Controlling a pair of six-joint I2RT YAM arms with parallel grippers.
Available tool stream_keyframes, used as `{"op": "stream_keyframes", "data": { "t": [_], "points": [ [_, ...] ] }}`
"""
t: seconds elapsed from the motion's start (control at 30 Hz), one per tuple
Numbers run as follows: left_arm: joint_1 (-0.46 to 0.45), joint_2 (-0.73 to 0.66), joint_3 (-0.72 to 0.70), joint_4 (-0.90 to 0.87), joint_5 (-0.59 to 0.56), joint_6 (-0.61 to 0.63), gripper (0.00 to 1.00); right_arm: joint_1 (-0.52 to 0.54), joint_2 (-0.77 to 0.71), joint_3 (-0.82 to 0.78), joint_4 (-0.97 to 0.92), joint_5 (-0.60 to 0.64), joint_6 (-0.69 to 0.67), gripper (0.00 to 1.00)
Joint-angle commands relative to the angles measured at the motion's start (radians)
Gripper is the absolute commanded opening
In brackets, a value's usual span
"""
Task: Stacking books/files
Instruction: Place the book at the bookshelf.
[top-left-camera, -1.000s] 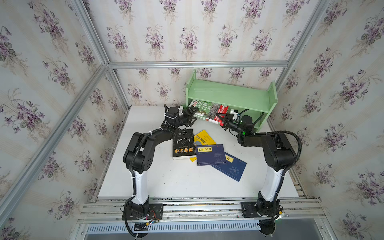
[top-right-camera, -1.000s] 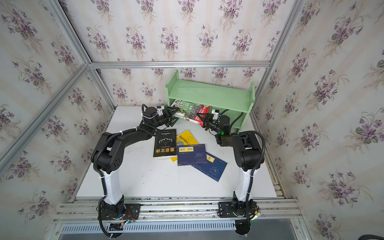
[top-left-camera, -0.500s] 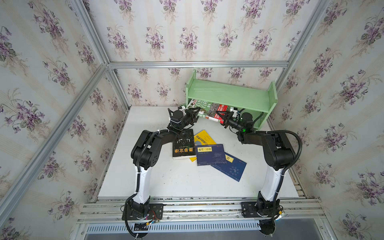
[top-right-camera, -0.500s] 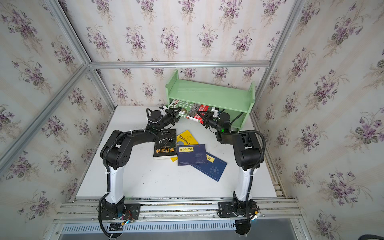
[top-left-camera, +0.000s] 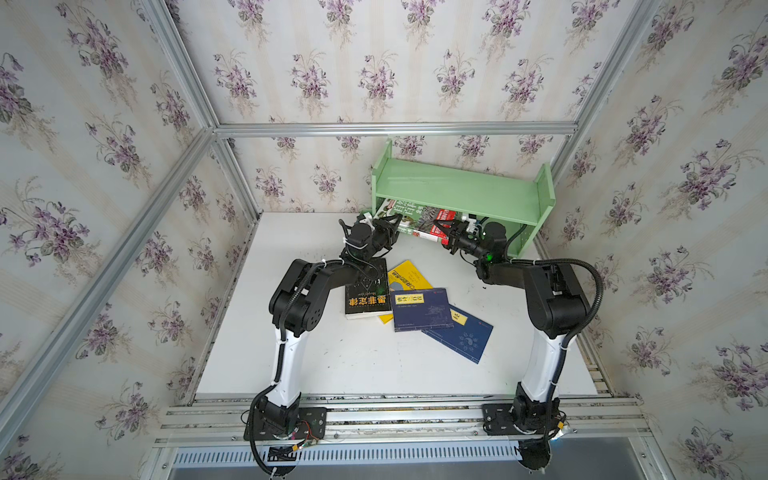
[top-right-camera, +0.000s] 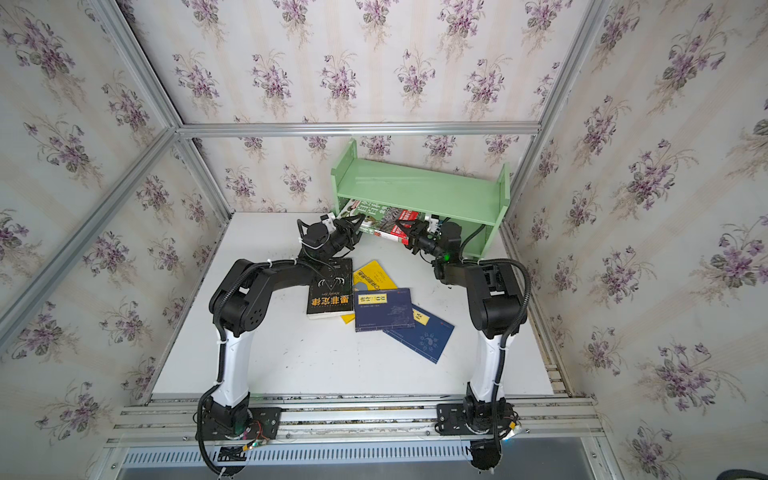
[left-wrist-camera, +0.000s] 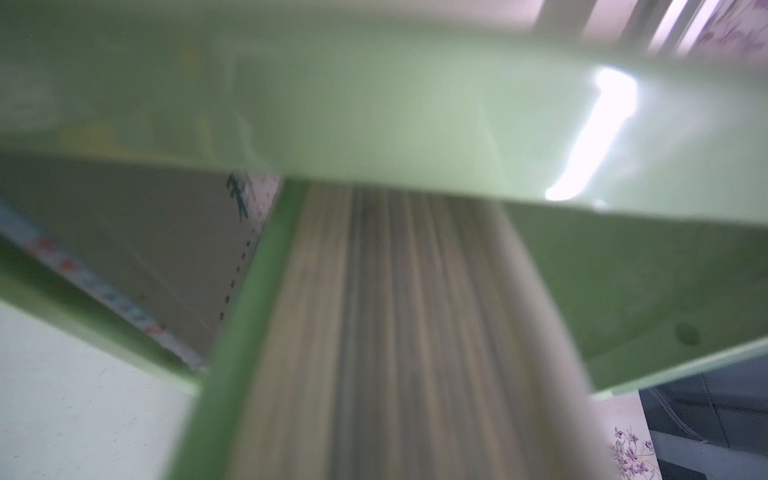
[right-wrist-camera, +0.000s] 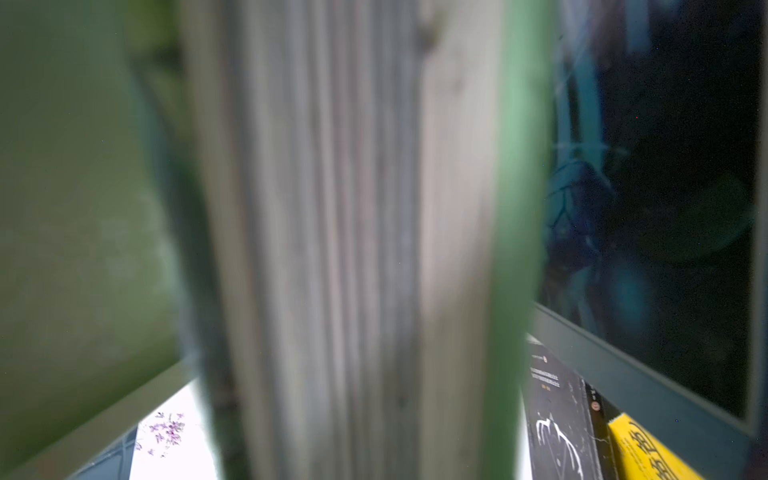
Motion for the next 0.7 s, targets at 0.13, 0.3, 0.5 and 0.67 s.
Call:
{"op": "stream_keyframes", "data": {
  "t": [0.13, 0.3, 0.5, 0.67],
  "points": [
    [0.001, 0.025, 0.064, 0.143, -0.129, -0.035, 0.07, -0.016, -0.031, 0.003, 0.086, -0.042, 0.014, 0.44],
    [-0.001, 0.023, 0.092, 0.117, -0.108, 0.01, 0.07, -0.035, -0.044, -0.025, 0.066, -0.045, 0.013, 0.44],
    [-0.007, 0.022, 0.099, 0.106, -0.105, 0.033, 0.07, -0.048, -0.055, -0.044, 0.048, -0.05, 0.001, 0.4],
    [-0.006, 0.025, 0.109, 0.098, -0.106, 0.037, 0.07, -0.048, -0.078, -0.047, -0.018, -0.053, -0.049, 0.38]
  ]
}}
